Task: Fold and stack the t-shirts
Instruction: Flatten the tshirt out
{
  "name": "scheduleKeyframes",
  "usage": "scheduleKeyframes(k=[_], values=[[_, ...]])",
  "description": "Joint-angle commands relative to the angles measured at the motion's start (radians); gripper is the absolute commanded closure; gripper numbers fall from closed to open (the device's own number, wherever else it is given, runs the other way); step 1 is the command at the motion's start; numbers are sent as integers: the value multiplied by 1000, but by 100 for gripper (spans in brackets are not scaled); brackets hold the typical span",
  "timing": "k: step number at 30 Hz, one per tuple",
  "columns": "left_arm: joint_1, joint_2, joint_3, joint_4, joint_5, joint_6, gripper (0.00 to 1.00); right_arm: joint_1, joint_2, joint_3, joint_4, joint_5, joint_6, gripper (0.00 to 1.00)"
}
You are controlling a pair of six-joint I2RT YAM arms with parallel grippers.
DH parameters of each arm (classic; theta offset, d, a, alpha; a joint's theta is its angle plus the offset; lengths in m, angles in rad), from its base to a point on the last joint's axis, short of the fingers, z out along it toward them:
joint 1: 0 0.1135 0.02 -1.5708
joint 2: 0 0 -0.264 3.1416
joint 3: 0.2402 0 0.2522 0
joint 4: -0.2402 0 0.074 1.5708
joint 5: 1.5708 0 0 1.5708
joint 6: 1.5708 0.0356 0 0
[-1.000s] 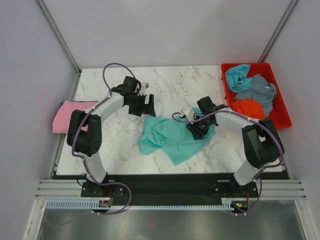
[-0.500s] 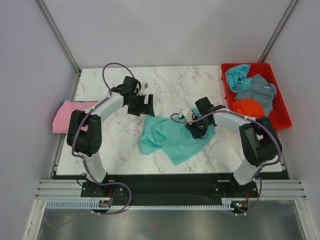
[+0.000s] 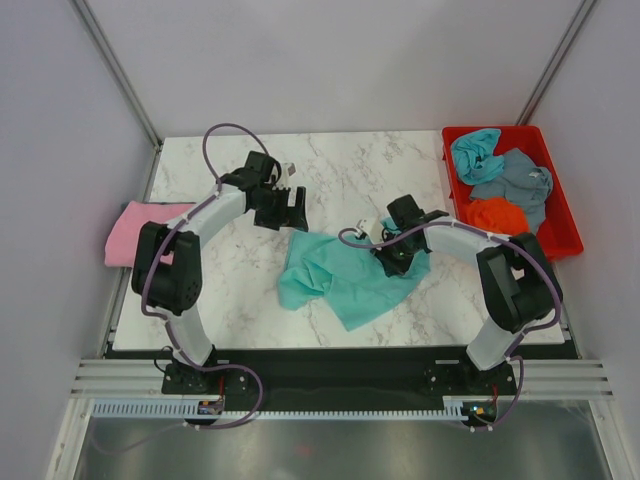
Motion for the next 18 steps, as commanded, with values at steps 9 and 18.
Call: scheduleKeyframes(k=[9,18], values=[[-6,-65,-4,-3,-30,42,3,7,-107,338,-124,140,-20,98],[-18,-62,-30,15,-11,33,4,7,-81,427,-158,129,6,98]])
